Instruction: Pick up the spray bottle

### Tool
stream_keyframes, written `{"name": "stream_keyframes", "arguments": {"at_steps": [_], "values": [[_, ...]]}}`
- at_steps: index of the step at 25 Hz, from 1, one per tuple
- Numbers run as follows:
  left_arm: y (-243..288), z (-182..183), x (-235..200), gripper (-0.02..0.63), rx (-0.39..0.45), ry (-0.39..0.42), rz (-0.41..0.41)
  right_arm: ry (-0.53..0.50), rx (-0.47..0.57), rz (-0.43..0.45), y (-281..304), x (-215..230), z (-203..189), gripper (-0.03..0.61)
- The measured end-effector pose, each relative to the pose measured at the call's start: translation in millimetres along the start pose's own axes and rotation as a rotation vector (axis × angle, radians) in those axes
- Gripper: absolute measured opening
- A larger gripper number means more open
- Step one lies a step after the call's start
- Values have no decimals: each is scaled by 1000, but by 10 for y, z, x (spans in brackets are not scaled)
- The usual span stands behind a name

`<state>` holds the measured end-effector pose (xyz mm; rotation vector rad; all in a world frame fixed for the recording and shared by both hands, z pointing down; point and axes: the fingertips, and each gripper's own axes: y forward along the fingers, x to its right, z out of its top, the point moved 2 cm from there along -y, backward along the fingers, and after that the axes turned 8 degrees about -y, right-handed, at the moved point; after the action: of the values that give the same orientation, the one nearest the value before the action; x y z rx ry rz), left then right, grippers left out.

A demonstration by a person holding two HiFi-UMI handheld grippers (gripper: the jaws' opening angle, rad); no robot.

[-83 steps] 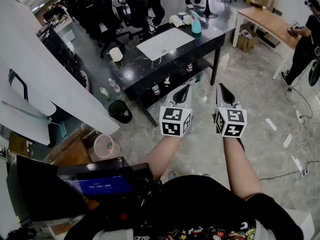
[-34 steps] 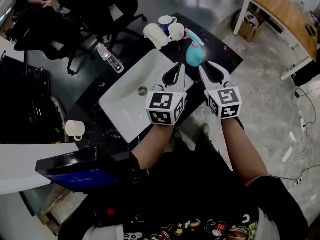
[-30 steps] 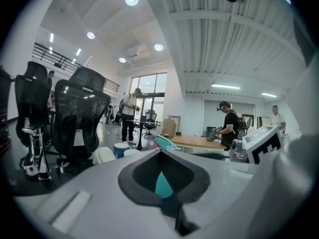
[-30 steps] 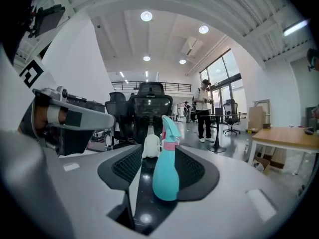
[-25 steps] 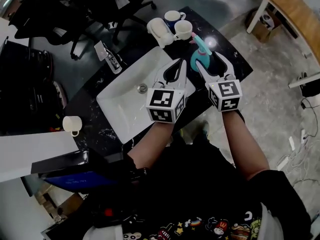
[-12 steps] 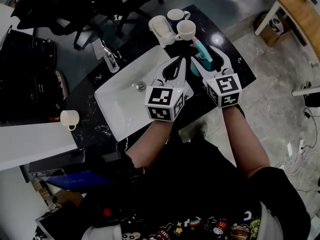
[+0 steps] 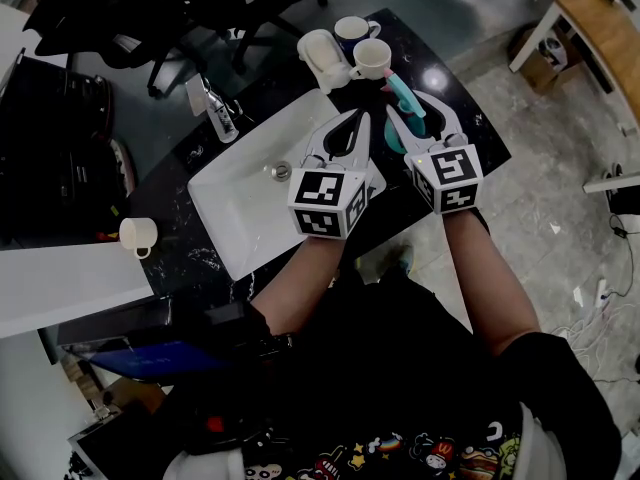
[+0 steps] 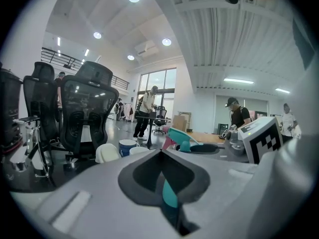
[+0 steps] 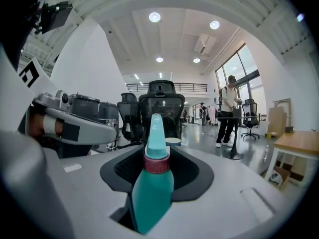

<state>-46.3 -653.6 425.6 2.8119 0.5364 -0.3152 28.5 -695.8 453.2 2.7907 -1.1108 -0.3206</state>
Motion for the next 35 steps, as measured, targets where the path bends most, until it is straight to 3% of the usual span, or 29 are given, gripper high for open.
{"name": "stream_keyframes", "arguments": {"at_steps": [15,28,35], "values": [[-163,83,90,1,10,15,-47,-23,80,-38,-239,-111,461,178],[-366,226,91,1,44,24,-84,-21,182,-131,-583,-190,977,178],[-438,409,117,1,85,43,-100,-31,173,-167,-668,-209,1023,178]]}}
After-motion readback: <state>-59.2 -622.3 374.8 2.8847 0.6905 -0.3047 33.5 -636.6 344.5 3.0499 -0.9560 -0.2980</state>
